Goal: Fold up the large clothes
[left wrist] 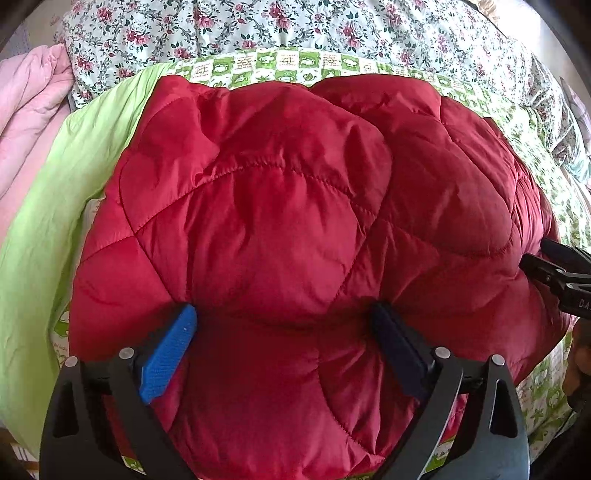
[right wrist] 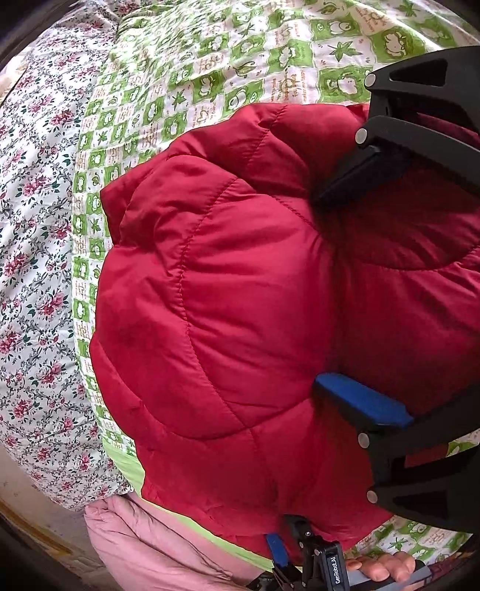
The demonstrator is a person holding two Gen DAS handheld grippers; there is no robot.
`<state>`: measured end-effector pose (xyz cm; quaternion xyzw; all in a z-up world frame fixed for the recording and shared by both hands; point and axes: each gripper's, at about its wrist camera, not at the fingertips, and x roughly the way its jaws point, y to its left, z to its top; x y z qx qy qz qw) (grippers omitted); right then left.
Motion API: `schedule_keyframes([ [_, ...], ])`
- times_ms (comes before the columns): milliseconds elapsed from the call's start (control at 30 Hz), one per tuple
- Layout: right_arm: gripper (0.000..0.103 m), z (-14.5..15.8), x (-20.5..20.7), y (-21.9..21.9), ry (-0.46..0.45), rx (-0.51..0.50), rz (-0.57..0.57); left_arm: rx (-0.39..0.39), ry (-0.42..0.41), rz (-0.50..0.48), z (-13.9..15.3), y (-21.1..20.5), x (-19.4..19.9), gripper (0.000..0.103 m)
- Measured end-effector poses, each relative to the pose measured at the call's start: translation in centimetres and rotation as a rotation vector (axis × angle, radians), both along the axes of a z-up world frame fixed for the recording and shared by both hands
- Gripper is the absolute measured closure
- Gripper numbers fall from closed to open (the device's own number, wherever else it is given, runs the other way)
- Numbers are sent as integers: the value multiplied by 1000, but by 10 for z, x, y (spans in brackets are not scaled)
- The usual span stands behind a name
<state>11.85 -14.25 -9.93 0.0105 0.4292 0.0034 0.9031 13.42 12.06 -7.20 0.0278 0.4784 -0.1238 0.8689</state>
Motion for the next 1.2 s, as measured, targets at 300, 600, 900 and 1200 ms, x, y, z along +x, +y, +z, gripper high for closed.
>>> schedule_keyframes([
  [300,12,19,-26,8,-25,-19,-5,-11,-15,21,13,8,-17,6],
  [600,12,29,-66,10,-55,-29,22,-21,-36,30,22,18,-55,6],
  [900,12,32,-87,12,-64,-25,28,-19,-27,25,21,20,-66,6],
  [1200,12,43,-68,10,-102,1,28,-7,-17,28,15,19,-60,6],
])
